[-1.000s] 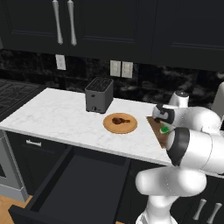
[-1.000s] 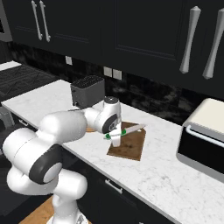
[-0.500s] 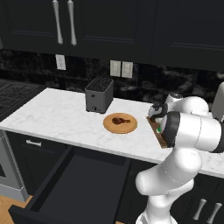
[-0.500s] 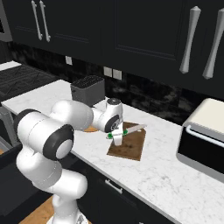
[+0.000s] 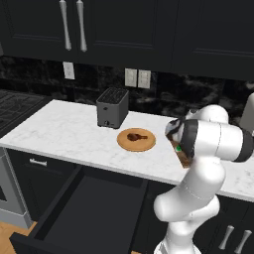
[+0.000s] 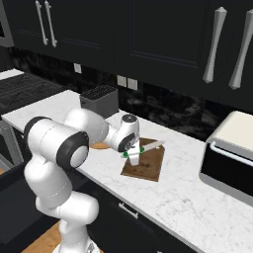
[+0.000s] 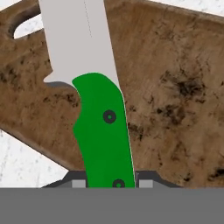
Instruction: Pick up the knife from the drawer and place it on the cutting board. Then place the meat from the plate to the cutting board.
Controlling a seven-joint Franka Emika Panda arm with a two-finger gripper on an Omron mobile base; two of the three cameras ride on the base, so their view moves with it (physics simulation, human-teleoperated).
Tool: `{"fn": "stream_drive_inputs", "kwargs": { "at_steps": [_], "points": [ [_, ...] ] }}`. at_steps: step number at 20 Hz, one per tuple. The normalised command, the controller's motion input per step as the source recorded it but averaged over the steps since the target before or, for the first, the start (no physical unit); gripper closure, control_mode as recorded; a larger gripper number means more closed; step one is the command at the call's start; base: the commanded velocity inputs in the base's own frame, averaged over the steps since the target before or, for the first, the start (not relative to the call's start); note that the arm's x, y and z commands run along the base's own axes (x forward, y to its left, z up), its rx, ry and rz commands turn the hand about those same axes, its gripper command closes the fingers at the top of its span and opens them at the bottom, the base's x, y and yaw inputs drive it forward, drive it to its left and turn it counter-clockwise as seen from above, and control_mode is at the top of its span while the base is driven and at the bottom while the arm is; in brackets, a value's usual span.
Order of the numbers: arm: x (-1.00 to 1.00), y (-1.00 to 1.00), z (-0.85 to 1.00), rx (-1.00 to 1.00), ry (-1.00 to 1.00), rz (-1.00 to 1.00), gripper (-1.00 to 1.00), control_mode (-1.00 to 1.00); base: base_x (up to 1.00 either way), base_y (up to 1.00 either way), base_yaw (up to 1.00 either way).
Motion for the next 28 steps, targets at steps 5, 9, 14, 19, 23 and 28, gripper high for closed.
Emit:
{"fn": "stream_drive_inputs", "kwargs": {
  "at_steps": [5,9,14,19,23,28],
  "points": [
    [0.23,-0.02,-0.21,0.00,0.00,0.04,1.00,-1.00,0.00,0.00,0.00],
    [0.08,-0.06,-0.26,0.00,0.00,0.03,1.00,-1.00,0.00,0.00,0.00],
    [0.01,-0.06,-0.27,0.00,0.00,0.03,-1.00,-1.00,0.00,0.00,0.00],
    [0.00,-0.01,-0.10,0.00,0.00,0.01,-1.00,-1.00,0.00,0.00,0.00],
    [-0.34,0.23,0.30,0.00,-0.03,0.07,-1.00,-1.00,0.00,0.00,0.00],
    [-0.48,0.61,0.45,-0.04,-0.02,0.19,-1.00,-1.00,0.00,0.00,0.00]
  ]
}}
